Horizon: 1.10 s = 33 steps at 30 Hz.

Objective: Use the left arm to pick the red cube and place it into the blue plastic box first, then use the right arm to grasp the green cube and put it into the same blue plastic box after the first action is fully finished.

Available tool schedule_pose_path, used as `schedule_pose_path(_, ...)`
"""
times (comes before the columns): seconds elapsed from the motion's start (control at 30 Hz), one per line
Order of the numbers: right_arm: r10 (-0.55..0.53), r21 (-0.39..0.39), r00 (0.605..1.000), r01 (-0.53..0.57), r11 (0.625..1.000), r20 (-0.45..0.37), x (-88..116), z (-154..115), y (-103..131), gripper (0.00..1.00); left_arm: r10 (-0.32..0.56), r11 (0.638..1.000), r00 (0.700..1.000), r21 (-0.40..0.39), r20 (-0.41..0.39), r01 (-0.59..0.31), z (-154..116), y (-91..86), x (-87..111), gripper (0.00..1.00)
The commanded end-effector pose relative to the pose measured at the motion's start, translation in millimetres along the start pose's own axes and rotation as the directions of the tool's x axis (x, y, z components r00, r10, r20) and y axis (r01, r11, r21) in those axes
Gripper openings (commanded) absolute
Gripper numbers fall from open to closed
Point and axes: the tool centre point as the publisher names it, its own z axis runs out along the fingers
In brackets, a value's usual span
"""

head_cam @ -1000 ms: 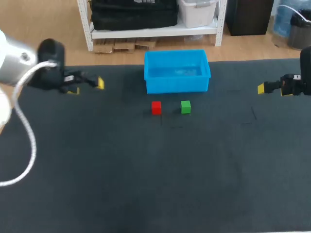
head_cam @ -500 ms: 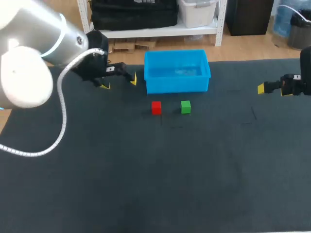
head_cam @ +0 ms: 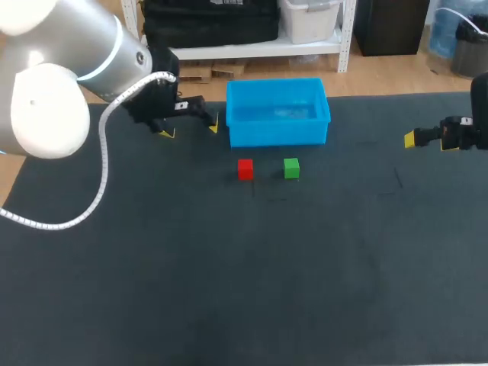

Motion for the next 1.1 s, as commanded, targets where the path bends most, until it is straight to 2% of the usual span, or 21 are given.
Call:
schedule_pose_path(0.03, -0.001, -0.002, 1.000, 0.001, 1.000, -0.001, 0.0, -0.3, -0.7, 1.00, -0.002, 1.000, 1.000, 0.002, 0.004, 0.002, 3.1, -6.3, -2.8, 1.00)
schedule_pose_path(0.2, -0.001, -0.002, 1.000, 0.001, 1.000, -0.001, 0.0, -0.3, -0.7, 1.00, -0.068, 0.995, 0.997, -0.076, -0.040, 0.065, 18.6, -28.0, -14.6, 1.00)
schedule_pose_path(0.27, -0.001, -0.002, 1.000, 0.001, 1.000, -0.001, 0.0, -0.3, -0.7, 1.00, -0.063, 0.993, 0.996, -0.106, -0.064, 0.056, 27.3, -38.0, -18.2, 1.00)
schedule_pose_path(0.4, -0.001, -0.002, 1.000, 0.001, 1.000, -0.001, 0.0, -0.3, -0.7, 1.00, -0.105, 0.986, 0.988, -0.143, -0.115, 0.088, 42.9, -47.0, -22.0, 1.00)
schedule_pose_path(0.7, -0.001, -0.002, 1.000, 0.001, 1.000, -0.001, 0.0, -0.3, -0.7, 1.00, -0.131, 0.980, 0.978, -0.168, -0.165, 0.103, 61.8, -54.6, -27.9, 1.00)
schedule_pose_path(1.1, -0.001, -0.002, 1.000, 0.001, 1.000, -0.001, 0.0, -0.3, -0.7, 1.00, -0.155, 0.966, 0.963, -0.237, -0.220, 0.102, 80.5, -49.4, -20.9, 1.00)
